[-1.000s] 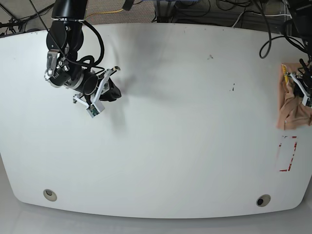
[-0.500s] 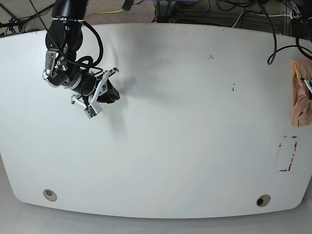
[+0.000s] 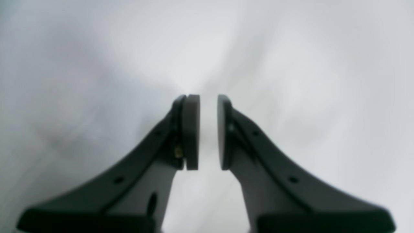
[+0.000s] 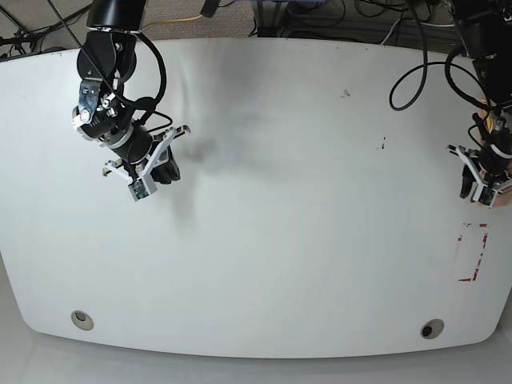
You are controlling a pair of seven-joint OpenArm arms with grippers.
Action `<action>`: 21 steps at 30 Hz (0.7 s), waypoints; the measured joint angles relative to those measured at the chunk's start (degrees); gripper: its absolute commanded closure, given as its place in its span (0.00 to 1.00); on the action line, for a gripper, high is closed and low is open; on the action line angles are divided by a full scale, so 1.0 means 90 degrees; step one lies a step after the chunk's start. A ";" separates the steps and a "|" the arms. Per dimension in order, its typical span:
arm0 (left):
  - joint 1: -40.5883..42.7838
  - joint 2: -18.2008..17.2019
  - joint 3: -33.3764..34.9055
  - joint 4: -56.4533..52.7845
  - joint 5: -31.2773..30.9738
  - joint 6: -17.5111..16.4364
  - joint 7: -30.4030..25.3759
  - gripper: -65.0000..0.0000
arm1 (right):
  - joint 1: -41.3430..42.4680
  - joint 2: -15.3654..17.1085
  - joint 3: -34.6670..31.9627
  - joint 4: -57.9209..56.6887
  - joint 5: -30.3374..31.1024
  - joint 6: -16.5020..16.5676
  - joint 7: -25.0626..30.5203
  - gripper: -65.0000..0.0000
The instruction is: Fold the T-shirt properly
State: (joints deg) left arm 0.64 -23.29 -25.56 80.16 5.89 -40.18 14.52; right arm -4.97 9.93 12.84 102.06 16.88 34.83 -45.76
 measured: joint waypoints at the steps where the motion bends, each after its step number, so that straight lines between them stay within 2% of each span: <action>1: 0.0017 0.0097 0.0002 -0.0005 0.0007 0.0000 -0.0134 0.83 | -0.0019 -0.0068 -0.0005 0.0000 -0.0272 0.0012 0.0272 0.86; 4: 0.0036 0.0563 0.0102 -0.0007 0.0015 0.0007 -0.0828 0.83 | -0.0160 -0.0272 -0.0034 0.0000 -0.1037 0.0063 0.1088 0.86; 6: 0.0095 0.0823 0.0248 -0.0017 0.0017 0.0260 -0.1183 0.83 | -0.0311 -0.0425 -0.0024 -0.0002 -0.1685 0.0085 0.1683 0.85; 9: 0.0321 0.1049 0.0600 -0.0109 -0.0027 0.0928 -0.1855 0.83 | -0.0498 -0.0646 0.0041 -0.0046 -0.2640 0.0061 0.2594 0.85; 10: 0.0389 0.1049 0.0731 -0.0185 -0.0024 0.1158 -0.2038 0.83 | -0.0556 -0.0741 0.0092 -0.0097 -0.3016 0.0063 0.3075 0.85; 13: 0.0605 0.1061 0.1163 -0.0474 -0.0022 0.1965 -0.2565 0.83 | -0.0697 -0.1093 0.0425 -0.0240 -0.3541 -0.0019 0.3869 0.85; 14: 0.0712 0.1044 0.1343 -0.0522 -0.0034 0.2273 -0.2866 0.83 | -0.0755 -0.1173 0.0534 -0.0267 -0.3628 -0.0068 0.4095 0.85; 16: 0.1005 0.1047 0.1530 -0.0529 -0.0051 0.2659 -0.3271 0.83 | -0.0984 -0.1304 0.0770 -0.0301 -0.3602 -0.0197 0.4551 0.85; 18: 0.1355 0.1052 0.1642 -0.0432 -0.0070 0.2900 -0.3417 0.83 | -0.1243 -0.1311 0.0913 -0.0304 -0.3480 -0.0304 0.4869 0.85; 21: 0.1933 0.1052 0.1668 -0.0073 -0.0061 0.2934 -0.3368 0.83 | -0.1732 -0.1222 0.0984 -0.0296 -0.3339 -0.0418 0.4838 0.85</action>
State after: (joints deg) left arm 18.04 -13.82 -10.55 79.50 5.34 -13.78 -15.79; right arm -20.56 -1.06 21.69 99.39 -13.17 31.07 -2.22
